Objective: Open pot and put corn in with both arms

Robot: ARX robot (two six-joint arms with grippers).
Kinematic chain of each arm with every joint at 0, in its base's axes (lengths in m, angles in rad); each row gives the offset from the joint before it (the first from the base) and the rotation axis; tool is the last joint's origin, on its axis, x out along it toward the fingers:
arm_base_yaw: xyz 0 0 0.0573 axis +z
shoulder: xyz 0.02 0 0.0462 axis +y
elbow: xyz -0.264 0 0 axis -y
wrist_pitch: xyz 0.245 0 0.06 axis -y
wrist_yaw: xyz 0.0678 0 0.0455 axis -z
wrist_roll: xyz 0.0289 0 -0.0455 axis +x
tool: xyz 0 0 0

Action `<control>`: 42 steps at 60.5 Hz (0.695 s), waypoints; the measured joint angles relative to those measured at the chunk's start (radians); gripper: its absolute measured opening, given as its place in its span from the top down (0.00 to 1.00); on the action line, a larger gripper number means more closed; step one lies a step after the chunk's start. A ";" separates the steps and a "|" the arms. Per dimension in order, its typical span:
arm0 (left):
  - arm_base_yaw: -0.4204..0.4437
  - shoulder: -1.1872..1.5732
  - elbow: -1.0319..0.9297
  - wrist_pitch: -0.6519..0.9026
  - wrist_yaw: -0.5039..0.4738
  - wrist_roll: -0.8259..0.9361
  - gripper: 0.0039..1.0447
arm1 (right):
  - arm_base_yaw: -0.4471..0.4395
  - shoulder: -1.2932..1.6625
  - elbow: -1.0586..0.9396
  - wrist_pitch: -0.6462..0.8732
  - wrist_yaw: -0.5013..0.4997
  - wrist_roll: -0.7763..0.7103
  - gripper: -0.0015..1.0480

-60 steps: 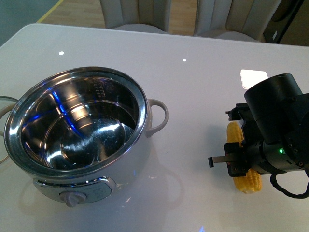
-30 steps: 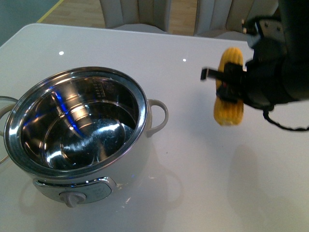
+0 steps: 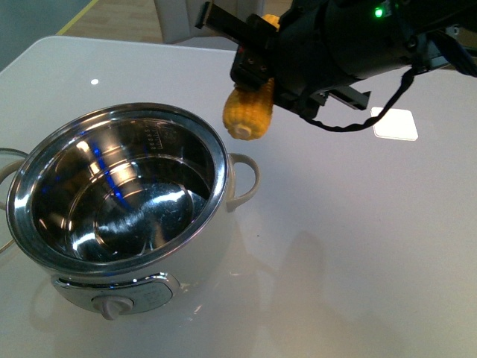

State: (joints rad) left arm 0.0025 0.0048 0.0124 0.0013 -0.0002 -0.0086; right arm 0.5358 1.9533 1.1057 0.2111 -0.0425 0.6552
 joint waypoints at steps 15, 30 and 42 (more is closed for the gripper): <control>0.000 0.000 0.000 0.000 0.000 0.000 0.06 | 0.060 0.020 0.050 -0.028 -0.071 0.054 0.78; 0.000 0.000 0.000 0.000 0.000 0.000 0.06 | 0.103 0.047 0.053 -0.057 -0.115 0.060 0.78; 0.000 0.000 0.000 0.000 0.000 0.000 0.06 | 0.130 0.061 0.054 -0.076 -0.141 0.060 0.78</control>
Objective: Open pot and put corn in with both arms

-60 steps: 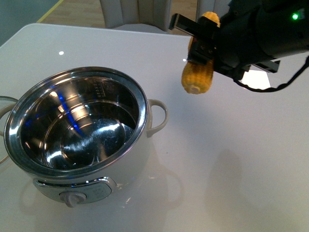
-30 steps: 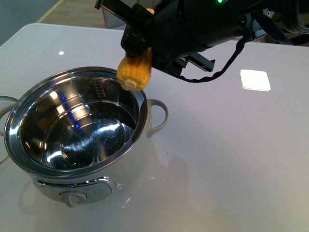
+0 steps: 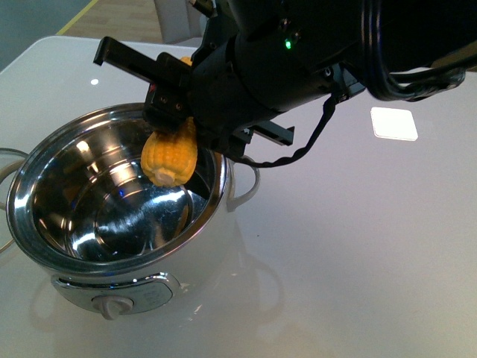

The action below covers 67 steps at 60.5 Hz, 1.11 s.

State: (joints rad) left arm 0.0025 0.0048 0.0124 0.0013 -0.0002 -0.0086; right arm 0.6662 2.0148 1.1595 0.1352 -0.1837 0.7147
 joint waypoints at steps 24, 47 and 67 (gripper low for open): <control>0.000 0.000 0.000 0.000 0.000 0.000 0.06 | 0.037 0.021 0.008 -0.045 -0.031 -0.033 0.78; 0.000 0.000 0.000 0.000 0.000 0.000 0.06 | 0.035 0.021 0.000 -0.049 -0.026 -0.039 0.21; 0.000 0.000 0.000 0.000 0.000 0.000 0.06 | -0.029 -0.065 -0.110 0.014 0.022 -0.030 0.08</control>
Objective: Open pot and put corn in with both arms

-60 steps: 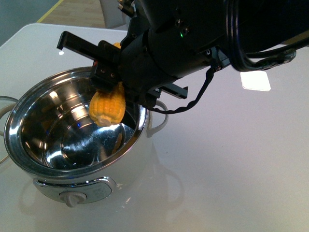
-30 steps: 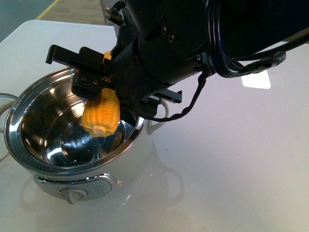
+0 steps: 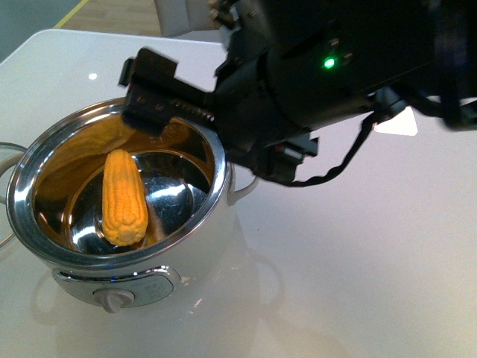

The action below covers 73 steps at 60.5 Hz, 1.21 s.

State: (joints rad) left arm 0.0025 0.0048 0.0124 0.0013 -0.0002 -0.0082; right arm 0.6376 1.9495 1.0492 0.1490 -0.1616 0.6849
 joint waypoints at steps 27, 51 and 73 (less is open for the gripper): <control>0.000 0.000 0.000 0.000 0.000 0.000 0.06 | -0.258 -0.446 -0.384 0.126 0.328 -0.201 0.08; 0.000 0.000 0.000 0.000 0.000 0.000 0.06 | -0.227 -0.859 -0.664 0.045 0.518 -0.283 0.08; 0.000 0.000 0.000 0.000 0.000 0.000 0.06 | -0.221 -1.112 -0.745 -0.145 0.564 -0.290 0.08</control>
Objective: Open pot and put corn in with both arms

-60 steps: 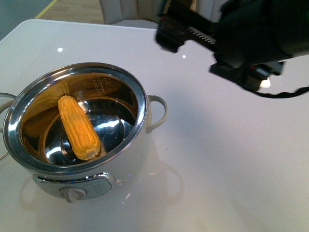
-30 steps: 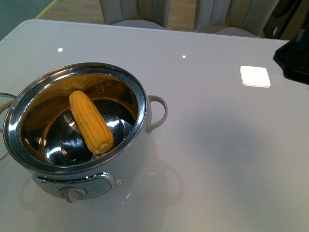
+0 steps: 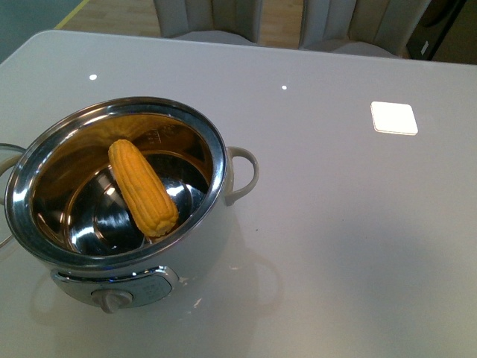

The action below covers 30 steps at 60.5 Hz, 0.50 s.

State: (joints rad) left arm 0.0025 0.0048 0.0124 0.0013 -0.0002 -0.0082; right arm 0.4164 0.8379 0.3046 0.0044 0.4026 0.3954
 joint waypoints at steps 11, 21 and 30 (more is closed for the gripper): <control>0.000 0.000 0.000 0.000 0.000 0.000 0.06 | -0.021 0.011 -0.097 0.291 -0.023 -0.113 0.19; 0.000 0.000 0.000 0.000 0.000 0.000 0.06 | -0.148 -0.143 -0.247 0.634 -0.146 -0.353 0.57; 0.000 0.000 0.000 0.000 0.000 0.000 0.06 | -0.215 -0.206 -0.286 0.602 -0.212 -0.376 0.82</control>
State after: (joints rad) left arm 0.0025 0.0048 0.0124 0.0010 -0.0006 -0.0082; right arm 0.2016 0.6319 0.0181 0.6064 0.1905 0.0196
